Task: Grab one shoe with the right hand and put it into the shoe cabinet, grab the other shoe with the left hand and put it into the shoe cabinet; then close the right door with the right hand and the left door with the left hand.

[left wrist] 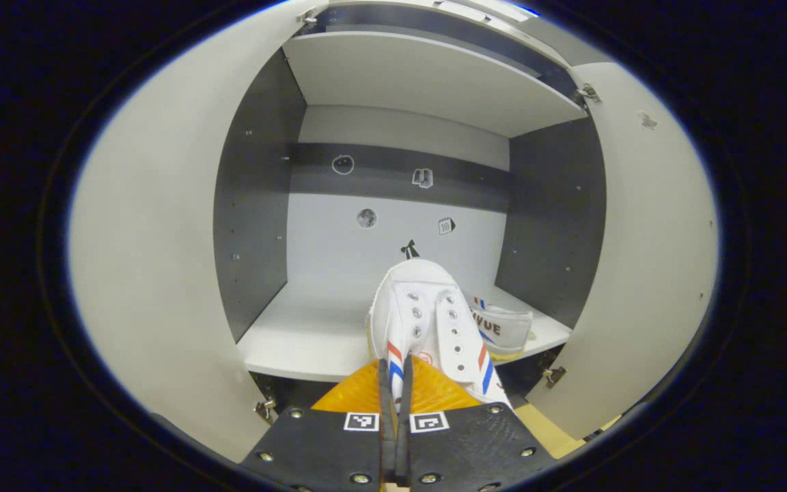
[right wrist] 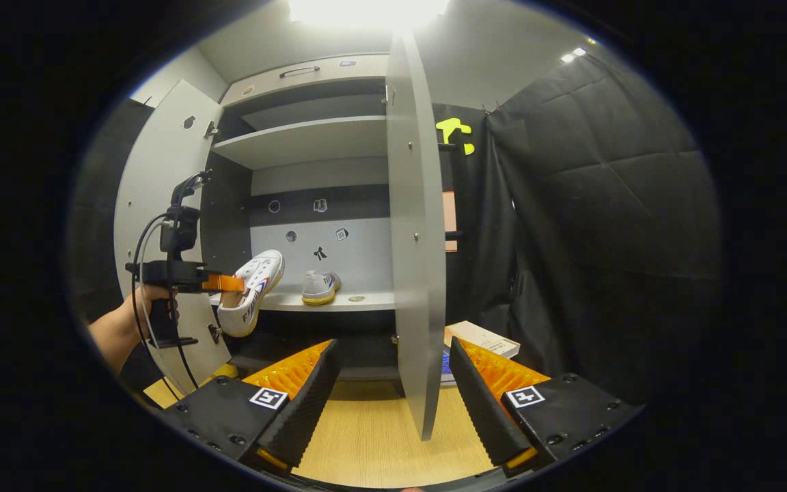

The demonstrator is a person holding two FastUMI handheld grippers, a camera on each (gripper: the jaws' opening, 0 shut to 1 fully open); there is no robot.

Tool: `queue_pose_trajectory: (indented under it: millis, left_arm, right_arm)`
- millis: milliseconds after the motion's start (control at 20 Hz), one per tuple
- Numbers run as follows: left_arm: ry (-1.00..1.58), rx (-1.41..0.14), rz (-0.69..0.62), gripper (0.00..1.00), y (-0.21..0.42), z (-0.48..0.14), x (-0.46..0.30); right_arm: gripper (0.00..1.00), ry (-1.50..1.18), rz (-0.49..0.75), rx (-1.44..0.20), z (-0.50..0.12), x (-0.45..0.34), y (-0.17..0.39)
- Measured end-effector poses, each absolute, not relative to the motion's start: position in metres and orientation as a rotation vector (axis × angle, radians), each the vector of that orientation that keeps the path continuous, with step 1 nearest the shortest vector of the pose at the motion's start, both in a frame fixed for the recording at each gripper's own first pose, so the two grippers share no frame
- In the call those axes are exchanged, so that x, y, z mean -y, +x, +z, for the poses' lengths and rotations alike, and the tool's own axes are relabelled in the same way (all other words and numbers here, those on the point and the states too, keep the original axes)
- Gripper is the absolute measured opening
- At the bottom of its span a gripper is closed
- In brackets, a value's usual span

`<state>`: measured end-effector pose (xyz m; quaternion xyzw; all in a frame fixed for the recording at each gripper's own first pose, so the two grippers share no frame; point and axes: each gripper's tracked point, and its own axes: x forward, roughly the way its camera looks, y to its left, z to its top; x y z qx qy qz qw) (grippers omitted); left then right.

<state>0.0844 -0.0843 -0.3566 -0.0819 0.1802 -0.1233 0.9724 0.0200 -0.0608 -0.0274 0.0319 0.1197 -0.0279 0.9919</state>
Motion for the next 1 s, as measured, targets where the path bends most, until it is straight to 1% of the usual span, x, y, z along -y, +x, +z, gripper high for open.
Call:
queue_pose_trajectory:
  millis: [150,300,350,400,750,850,900,950,1000]
  left_arm:
    - [-0.154,-0.349,-0.230,0.01,0.084,-0.355,0.083]
    - [-0.146,-0.365,-0.211,0.00,0.083,-0.360,0.084]
    - [-0.146,-0.376,-0.203,0.02,0.083,-0.359,0.084]
    - [-0.150,-0.382,-0.197,0.02,0.083,-0.359,0.083]
    - [-0.127,-0.503,-0.162,0.01,0.082,-0.374,0.089]
    - [-0.116,-0.534,-0.134,0.03,0.079,-0.379,0.089]
    - [-0.132,-0.522,-0.135,0.06,0.079,-0.375,0.092]
    - [-0.143,-0.471,-0.117,0.10,0.080,-0.363,0.087]
    - [-0.145,-0.407,-0.102,0.19,0.089,-0.355,0.083]
  right_arm:
    - [1.00,0.059,-0.072,-0.247,-0.033,0.071,0.016]
    - [1.00,0.050,-0.093,-0.252,-0.033,0.081,0.010]
    - [1.00,0.048,-0.102,-0.254,-0.033,0.085,0.009]
    - [1.00,0.047,-0.111,-0.257,-0.034,0.088,0.009]
    - [1.00,0.036,-0.150,-0.256,-0.031,0.104,0.006]
    - [1.00,0.032,-0.151,-0.257,-0.030,0.107,0.005]
    - [1.00,0.032,-0.151,-0.254,-0.028,0.109,0.006]
    - [0.96,0.031,-0.153,-0.246,-0.024,0.110,0.008]
    - [1.00,0.030,-0.155,-0.238,-0.021,0.113,0.009]
